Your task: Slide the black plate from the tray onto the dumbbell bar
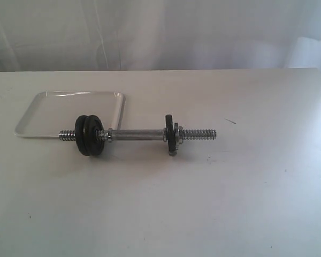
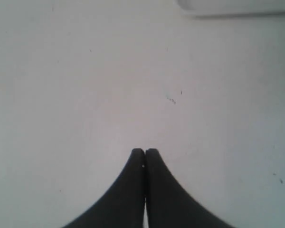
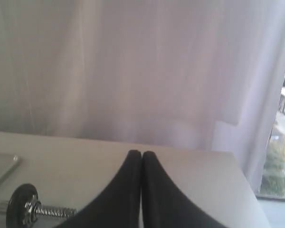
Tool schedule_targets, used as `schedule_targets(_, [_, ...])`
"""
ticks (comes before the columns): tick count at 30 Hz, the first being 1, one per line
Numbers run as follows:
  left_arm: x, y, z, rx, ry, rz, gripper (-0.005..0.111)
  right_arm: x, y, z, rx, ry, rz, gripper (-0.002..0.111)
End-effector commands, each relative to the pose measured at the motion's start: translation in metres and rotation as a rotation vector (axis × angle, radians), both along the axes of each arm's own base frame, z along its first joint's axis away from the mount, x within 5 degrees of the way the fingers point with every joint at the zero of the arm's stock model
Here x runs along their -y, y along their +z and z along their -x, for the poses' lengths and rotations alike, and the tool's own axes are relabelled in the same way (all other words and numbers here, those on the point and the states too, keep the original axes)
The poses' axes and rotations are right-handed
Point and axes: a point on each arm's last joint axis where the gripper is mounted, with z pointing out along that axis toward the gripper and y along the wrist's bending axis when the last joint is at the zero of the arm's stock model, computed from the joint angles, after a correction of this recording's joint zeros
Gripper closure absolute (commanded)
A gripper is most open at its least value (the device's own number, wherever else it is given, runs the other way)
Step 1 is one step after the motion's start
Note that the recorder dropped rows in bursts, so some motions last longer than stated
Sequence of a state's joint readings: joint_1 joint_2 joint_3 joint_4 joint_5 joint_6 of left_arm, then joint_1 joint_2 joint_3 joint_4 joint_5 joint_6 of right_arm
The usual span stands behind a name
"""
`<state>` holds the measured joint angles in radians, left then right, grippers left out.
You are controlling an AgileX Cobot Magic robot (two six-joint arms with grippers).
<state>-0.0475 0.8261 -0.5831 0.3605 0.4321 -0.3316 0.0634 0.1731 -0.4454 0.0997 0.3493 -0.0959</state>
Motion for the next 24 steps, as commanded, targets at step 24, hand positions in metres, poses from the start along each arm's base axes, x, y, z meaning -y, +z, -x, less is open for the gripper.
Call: schedule_targets(24, [0.002, 0.033, 0.128, 0.903, -0.076, 0.091, 0.107, 0.003, 0.010, 0.034, 0.261, 0.025, -0.062, 0.108])
